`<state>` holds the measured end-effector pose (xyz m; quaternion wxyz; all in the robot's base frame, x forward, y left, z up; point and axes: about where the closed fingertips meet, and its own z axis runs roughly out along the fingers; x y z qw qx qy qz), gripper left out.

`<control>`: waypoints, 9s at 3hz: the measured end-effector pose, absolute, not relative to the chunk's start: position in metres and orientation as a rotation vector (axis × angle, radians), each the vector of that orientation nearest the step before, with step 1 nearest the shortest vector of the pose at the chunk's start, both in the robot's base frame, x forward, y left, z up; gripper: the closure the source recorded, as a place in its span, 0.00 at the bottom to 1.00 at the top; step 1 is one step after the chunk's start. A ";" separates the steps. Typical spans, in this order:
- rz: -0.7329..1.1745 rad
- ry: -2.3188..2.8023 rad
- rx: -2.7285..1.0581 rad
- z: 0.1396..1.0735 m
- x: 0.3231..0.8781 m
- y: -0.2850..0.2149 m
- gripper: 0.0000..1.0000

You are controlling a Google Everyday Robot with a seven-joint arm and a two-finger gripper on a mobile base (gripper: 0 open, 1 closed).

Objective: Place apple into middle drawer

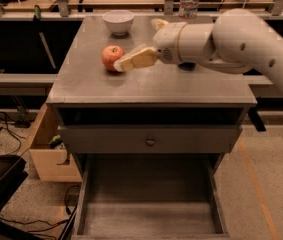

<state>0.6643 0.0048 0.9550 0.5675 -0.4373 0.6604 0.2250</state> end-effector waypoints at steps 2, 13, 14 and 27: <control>0.645 1.601 -1.015 0.909 0.709 0.079 0.00; 0.624 1.560 -1.233 0.941 0.572 0.058 1.00; 0.743 1.641 -1.257 0.885 0.507 0.023 1.00; 1.126 1.638 -1.388 0.417 0.467 0.041 1.00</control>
Offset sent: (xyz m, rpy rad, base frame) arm 0.0692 0.1136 -0.0706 0.0694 0.1442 0.0637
